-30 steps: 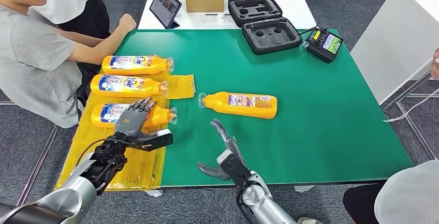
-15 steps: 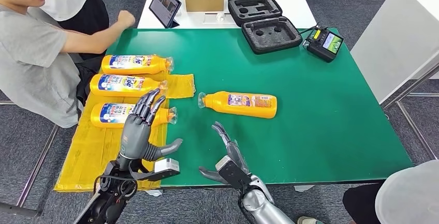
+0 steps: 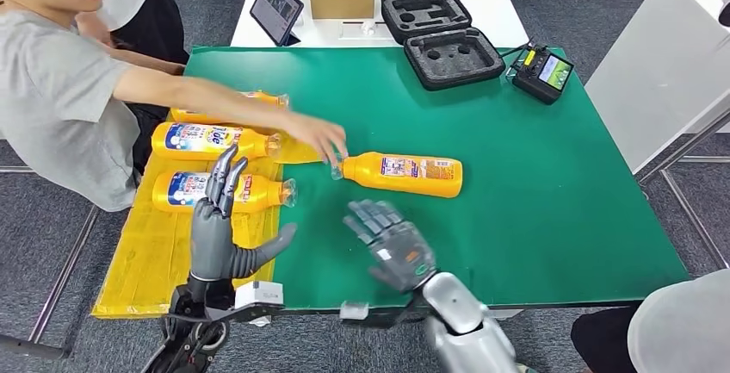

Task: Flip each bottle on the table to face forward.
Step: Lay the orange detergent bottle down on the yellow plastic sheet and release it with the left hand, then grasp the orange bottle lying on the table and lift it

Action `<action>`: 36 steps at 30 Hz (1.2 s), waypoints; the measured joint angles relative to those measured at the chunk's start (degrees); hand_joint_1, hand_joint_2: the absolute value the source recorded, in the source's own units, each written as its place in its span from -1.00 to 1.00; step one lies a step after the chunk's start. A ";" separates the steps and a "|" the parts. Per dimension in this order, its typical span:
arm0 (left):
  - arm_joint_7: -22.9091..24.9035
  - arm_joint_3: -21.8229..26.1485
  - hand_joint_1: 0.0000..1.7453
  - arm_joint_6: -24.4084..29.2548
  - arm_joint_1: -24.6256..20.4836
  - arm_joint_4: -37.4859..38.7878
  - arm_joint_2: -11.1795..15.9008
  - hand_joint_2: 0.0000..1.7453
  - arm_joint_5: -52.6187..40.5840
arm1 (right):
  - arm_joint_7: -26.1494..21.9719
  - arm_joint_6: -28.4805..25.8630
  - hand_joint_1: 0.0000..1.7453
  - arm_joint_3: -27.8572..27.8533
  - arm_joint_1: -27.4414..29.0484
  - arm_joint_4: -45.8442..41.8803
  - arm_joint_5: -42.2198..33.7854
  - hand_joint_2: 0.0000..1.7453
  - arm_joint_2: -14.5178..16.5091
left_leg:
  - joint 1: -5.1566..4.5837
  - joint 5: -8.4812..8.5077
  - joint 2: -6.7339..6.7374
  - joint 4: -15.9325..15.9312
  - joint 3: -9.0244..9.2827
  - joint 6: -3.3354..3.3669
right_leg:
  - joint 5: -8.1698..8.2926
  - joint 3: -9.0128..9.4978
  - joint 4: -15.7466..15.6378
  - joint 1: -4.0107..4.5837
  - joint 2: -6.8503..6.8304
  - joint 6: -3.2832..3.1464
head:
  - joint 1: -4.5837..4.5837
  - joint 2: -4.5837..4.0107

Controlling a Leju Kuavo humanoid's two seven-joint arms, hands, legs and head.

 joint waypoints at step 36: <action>-0.01 -9.11 -1.00 -0.02 -3.03 0.95 0.04 1.00 7.94 | -1.83 0.22 -1.00 -4.66 -8.17 8.88 -18.38 1.00 -4.02 | -0.12 0.05 0.05 0.01 -0.02 0.09 | 0.04 -0.04 0.01 -0.09 0.02 0.04 | -0.02 0.00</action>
